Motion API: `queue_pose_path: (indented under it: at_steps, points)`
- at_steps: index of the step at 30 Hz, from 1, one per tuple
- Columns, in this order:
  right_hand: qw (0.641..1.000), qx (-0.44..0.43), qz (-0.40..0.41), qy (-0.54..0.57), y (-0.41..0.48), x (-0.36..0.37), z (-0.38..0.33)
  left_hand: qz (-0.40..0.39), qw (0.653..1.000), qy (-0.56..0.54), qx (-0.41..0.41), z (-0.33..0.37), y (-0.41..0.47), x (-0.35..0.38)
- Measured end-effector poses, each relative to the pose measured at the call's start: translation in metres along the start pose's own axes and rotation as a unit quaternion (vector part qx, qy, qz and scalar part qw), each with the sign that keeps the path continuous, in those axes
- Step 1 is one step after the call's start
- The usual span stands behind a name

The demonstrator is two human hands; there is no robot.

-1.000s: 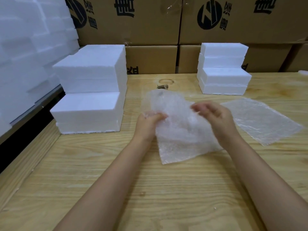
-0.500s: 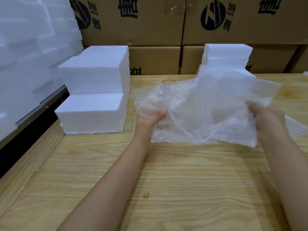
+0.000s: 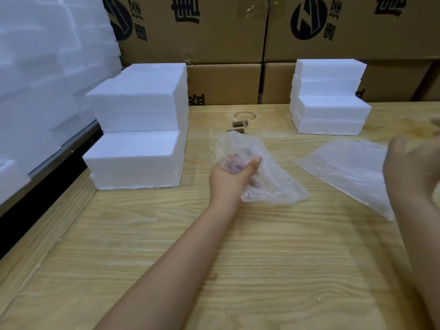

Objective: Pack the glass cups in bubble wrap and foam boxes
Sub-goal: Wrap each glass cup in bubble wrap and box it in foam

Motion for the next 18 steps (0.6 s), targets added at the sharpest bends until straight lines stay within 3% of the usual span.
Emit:
queue_pose_path:
  at_steps: [3, 6, 8, 11, 18]
  points:
    - [0.977, -0.088, -0.123, 0.148, -0.024, 0.002, -0.072, -0.002, 1.0, 0.001, 0.014, -0.001, -0.004, 0.003]
    - [0.915, -0.12, -0.365, 0.122, -0.08, 0.015, -0.114, -0.015, 0.999, 0.029, 0.028, 0.0, -0.006, 0.007]
    - [0.89, -0.155, -0.422, 0.078, -0.116, 0.025, -0.122, -0.013, 0.996, 0.071, 0.047, 0.003, -0.005, 0.01]
    - [0.903, -0.161, -0.393, 0.065, -0.139, 0.037, -0.125, -0.022, 0.974, 0.202, 0.102, 0.008, -0.005, 0.014]
    - [0.919, -0.178, -0.346, 0.064, -0.116, 0.042, -0.126, -0.052, 0.996, 0.042, 0.066, 0.003, -0.016, 0.017]
Point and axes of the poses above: each hand's wrist, its own y-axis towards the middle knuckle, its own x-axis out of the palm, z = x × y, the point moved 4 cm from there along y, towards the middle knuckle, and after that the axes turned 7 degrees about z, right-handed, at the moved point
